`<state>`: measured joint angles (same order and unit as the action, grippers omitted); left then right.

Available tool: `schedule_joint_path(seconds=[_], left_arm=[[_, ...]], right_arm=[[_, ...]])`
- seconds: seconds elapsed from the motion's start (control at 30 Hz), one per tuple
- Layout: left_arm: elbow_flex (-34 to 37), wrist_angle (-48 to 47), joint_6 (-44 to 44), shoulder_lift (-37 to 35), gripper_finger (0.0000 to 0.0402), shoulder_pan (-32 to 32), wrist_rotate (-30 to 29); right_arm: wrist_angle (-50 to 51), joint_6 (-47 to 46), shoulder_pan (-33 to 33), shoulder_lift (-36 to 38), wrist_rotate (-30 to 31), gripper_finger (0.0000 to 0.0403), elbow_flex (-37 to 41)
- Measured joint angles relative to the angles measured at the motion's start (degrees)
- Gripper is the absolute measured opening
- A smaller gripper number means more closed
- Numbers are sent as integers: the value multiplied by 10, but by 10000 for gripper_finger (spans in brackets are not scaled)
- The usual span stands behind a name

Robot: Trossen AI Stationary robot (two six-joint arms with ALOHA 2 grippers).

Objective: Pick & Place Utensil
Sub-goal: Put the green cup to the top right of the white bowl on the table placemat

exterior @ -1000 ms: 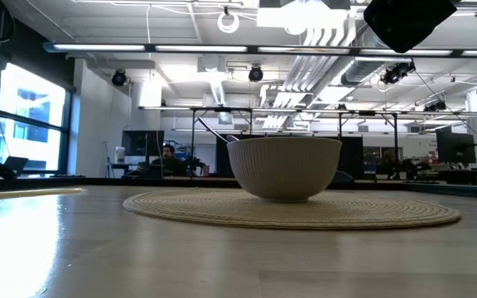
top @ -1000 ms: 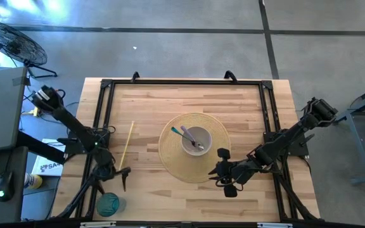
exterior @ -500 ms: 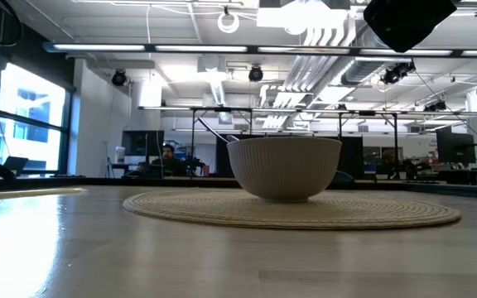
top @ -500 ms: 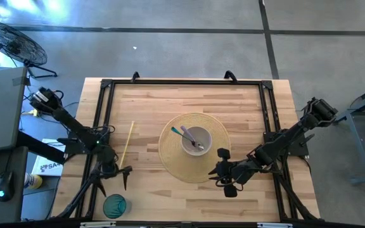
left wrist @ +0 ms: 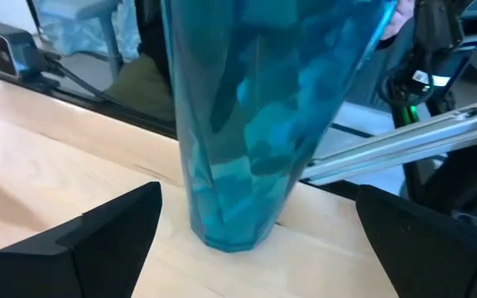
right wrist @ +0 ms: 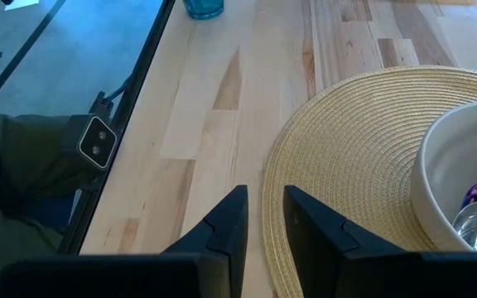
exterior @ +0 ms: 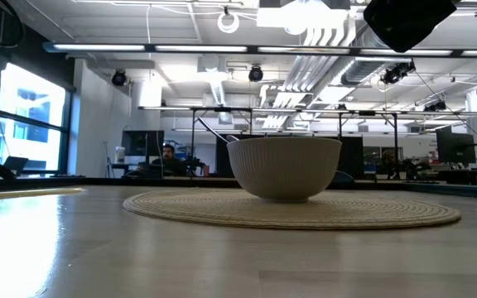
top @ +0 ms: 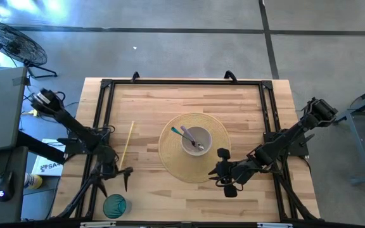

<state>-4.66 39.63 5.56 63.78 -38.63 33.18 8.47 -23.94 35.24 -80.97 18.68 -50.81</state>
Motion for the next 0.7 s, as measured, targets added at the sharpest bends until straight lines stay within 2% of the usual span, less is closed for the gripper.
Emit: schedule_joint_path(seconds=[0.3,0.7], left_arm=[[-1,11,28,54,400,0,-16],[-1,108,32,147,400,0,-33]], right_arm=[[0,0,0,0,0,74,0],[0,0,0,0,0,74,0]])
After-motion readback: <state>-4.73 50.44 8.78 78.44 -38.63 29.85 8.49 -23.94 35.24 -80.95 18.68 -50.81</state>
